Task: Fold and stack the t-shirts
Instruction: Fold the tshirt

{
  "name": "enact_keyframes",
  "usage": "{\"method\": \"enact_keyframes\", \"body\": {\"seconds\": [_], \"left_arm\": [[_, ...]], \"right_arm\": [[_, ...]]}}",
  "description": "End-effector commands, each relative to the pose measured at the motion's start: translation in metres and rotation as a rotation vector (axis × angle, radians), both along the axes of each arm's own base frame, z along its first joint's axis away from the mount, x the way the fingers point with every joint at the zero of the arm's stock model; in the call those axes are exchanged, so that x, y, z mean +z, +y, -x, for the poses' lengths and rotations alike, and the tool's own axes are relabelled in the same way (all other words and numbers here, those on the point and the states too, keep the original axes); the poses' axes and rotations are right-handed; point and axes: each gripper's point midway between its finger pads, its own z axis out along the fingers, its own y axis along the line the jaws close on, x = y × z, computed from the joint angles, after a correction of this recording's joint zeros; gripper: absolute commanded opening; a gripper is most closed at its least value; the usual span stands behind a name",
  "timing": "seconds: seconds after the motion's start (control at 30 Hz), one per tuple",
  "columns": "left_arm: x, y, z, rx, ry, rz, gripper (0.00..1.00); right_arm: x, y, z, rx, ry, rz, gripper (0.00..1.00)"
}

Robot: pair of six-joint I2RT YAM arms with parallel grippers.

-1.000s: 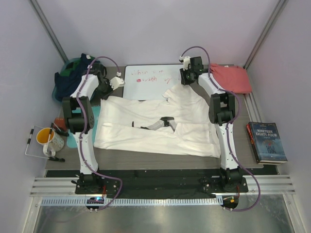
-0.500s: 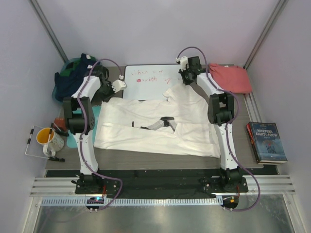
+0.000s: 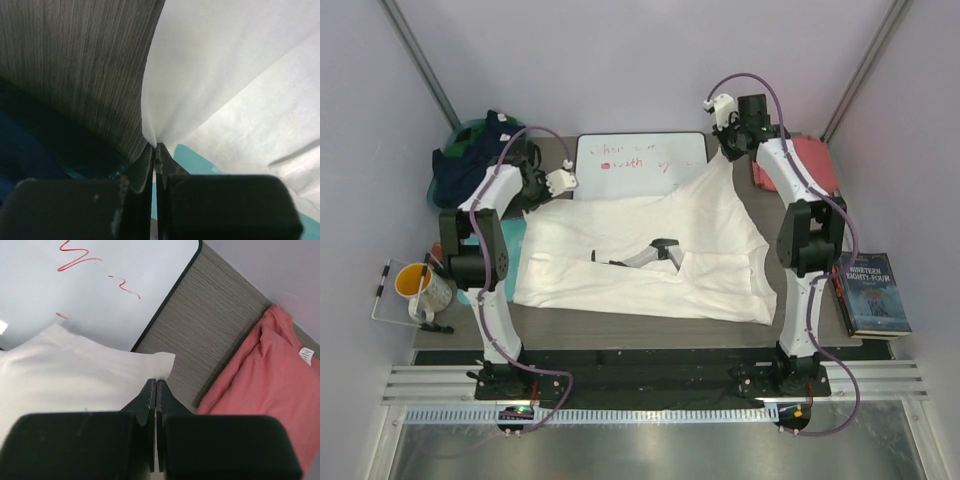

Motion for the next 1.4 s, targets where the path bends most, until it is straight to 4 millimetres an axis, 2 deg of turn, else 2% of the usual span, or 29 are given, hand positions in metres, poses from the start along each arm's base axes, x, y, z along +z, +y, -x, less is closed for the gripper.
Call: {"method": "enact_keyframes", "body": {"seconds": [0.0, 0.07, 0.1, 0.17, 0.2, 0.23, 0.27, 0.3, 0.33, 0.37, 0.4, 0.47, 0.57, 0.6, 0.77, 0.97, 1.0, 1.13, 1.37], "left_arm": [[0.04, 0.005, -0.007, -0.016, -0.12, -0.013, 0.0], [0.044, 0.006, -0.002, -0.03, -0.122, -0.015, 0.0], [0.043, 0.006, 0.001, -0.036, -0.117, -0.014, 0.0], [0.05, 0.005, 0.006, -0.057, -0.124, -0.012, 0.0], [0.05, 0.004, 0.009, -0.065, -0.12, -0.01, 0.0], [0.052, 0.003, 0.011, -0.07, -0.121, -0.006, 0.0], [0.056, 0.003, 0.015, -0.074, -0.12, -0.003, 0.0], [0.057, 0.001, 0.018, -0.09, -0.12, -0.003, 0.0], [0.059, 0.001, 0.021, -0.095, -0.118, 0.002, 0.0], [0.064, 0.011, 0.024, -0.078, -0.126, 0.004, 0.0], [0.062, 0.013, 0.029, -0.09, -0.118, 0.002, 0.0], [0.065, 0.014, 0.037, -0.102, -0.11, 0.002, 0.0], [0.063, 0.015, 0.052, -0.13, -0.077, 0.008, 0.0], [0.064, 0.015, 0.055, -0.146, -0.072, 0.007, 0.0], [0.061, 0.011, 0.076, -0.199, -0.023, 0.027, 0.02], [0.062, 0.004, 0.095, -0.256, 0.035, 0.057, 0.04], [0.061, 0.002, 0.105, -0.268, 0.07, 0.07, 0.04], [0.063, -0.003, 0.129, -0.323, 0.143, 0.094, 0.01], [0.054, -0.004, 0.165, -0.413, 0.254, 0.095, 0.0]], "right_arm": [[0.043, 0.007, 0.032, 0.085, -0.032, 0.0, 0.01], [0.05, 0.003, 0.048, 0.093, -0.025, 0.017, 0.01], [0.046, 0.0, 0.056, 0.092, -0.007, 0.025, 0.01], [0.058, -0.004, 0.072, 0.109, -0.015, 0.046, 0.01], [0.049, -0.005, 0.083, 0.115, 0.015, 0.055, 0.01], [0.049, -0.007, 0.09, 0.126, 0.023, 0.068, 0.01], [0.06, -0.009, 0.1, 0.136, 0.008, 0.07, 0.01], [0.057, -0.009, 0.109, 0.152, 0.027, 0.075, 0.01], [0.063, -0.01, 0.121, 0.164, 0.035, 0.081, 0.01], [0.065, -0.009, 0.128, 0.177, 0.042, 0.08, 0.01], [0.065, -0.01, 0.138, 0.182, 0.068, 0.079, 0.01], [0.078, -0.01, 0.152, 0.207, 0.055, 0.08, 0.01], [0.086, -0.013, 0.175, 0.246, 0.071, 0.104, 0.01], [0.079, -0.014, 0.188, 0.264, 0.117, 0.118, 0.01], [0.066, -0.019, 0.225, 0.337, 0.185, 0.185, 0.01], [0.027, -0.022, 0.273, 0.456, 0.303, 0.274, 0.01], [0.024, -0.02, 0.279, 0.478, 0.315, 0.287, 0.01], [0.014, -0.021, 0.299, 0.539, 0.346, 0.326, 0.01], [0.004, -0.027, 0.324, 0.623, 0.397, 0.383, 0.01]]}}
